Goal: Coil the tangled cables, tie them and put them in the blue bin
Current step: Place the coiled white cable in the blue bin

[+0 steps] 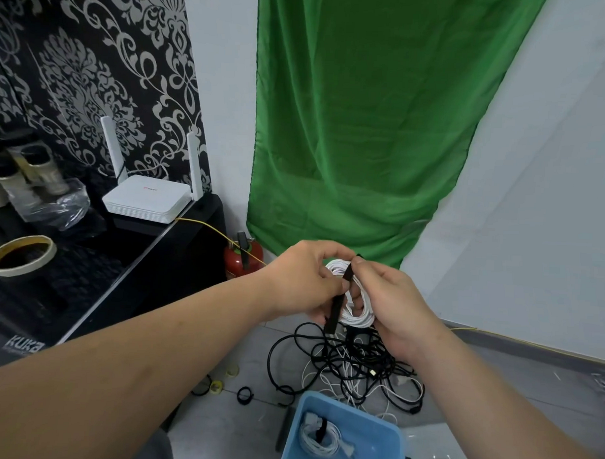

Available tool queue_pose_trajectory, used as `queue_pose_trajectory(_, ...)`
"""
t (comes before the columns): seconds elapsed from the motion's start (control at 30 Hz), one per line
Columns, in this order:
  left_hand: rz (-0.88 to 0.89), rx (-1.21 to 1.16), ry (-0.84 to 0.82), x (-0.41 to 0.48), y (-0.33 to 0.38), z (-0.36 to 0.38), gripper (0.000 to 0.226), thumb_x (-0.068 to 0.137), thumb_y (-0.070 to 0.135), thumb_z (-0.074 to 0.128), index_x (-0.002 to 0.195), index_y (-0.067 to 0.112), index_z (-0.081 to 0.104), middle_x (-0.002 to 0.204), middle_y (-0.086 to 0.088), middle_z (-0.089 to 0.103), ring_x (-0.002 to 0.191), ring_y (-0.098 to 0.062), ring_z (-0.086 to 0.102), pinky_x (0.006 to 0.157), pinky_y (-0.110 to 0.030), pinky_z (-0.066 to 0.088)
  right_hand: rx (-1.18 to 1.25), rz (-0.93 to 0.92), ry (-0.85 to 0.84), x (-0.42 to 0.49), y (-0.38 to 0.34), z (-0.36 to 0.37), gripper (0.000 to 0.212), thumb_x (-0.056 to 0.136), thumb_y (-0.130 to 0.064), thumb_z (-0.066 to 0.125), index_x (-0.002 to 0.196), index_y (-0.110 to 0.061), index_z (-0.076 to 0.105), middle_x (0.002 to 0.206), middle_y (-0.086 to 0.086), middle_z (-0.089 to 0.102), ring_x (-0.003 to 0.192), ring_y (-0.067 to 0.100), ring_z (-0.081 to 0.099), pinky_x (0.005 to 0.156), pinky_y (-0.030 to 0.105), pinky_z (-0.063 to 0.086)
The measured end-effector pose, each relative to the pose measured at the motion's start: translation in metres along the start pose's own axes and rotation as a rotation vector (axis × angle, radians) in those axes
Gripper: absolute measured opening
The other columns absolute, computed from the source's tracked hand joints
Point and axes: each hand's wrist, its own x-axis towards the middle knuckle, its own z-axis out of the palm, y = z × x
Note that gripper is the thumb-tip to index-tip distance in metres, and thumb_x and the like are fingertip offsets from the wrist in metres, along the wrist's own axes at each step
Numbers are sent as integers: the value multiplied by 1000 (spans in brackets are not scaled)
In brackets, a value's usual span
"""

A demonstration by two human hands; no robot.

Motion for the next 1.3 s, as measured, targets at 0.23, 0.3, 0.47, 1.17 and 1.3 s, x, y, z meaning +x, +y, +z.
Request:
queue_pose_trajectory(0.23,81,448,156,3,5,-11,27,90,29,69,113,43,70,60,4,71,52,-13,70,59,-35,63,-22,-30,-39,-2,-2,6,32,103,-28,59,77,-13,70,64,1,56,54,14,47,54,29,39)
queue_pose_trajectory(0.3,131,669,240,2,8,-15,26,87,43,71,113,49,71,60,16,61,59,-7,65,60,-27,56,-40,-49,-56,-2,-3,6,32,103,-28,58,78,-11,69,65,1,55,52,12,46,52,26,38)
queue_pose_trajectory(0.47,310,891,321,8,-3,-13,24,82,44,68,106,39,70,91,11,60,88,-15,61,62,-27,39,-82,-51,-108,-4,0,6,35,103,-32,58,73,-18,69,69,5,55,58,15,46,57,30,37)
queue_pose_trajectory(1.17,340,825,322,15,-20,-9,24,77,38,66,87,27,47,72,6,58,67,-22,57,55,-30,41,-118,-70,-2,-5,1,15,19,102,-29,60,101,-29,79,96,-10,79,94,6,71,77,38,52)
queue_pose_trajectory(1.3,365,777,321,15,-22,-6,21,76,32,67,86,24,50,67,7,55,63,-21,55,53,-31,42,46,10,-20,-4,-2,11,17,99,-19,65,108,-21,79,100,0,80,99,18,74,78,36,56)
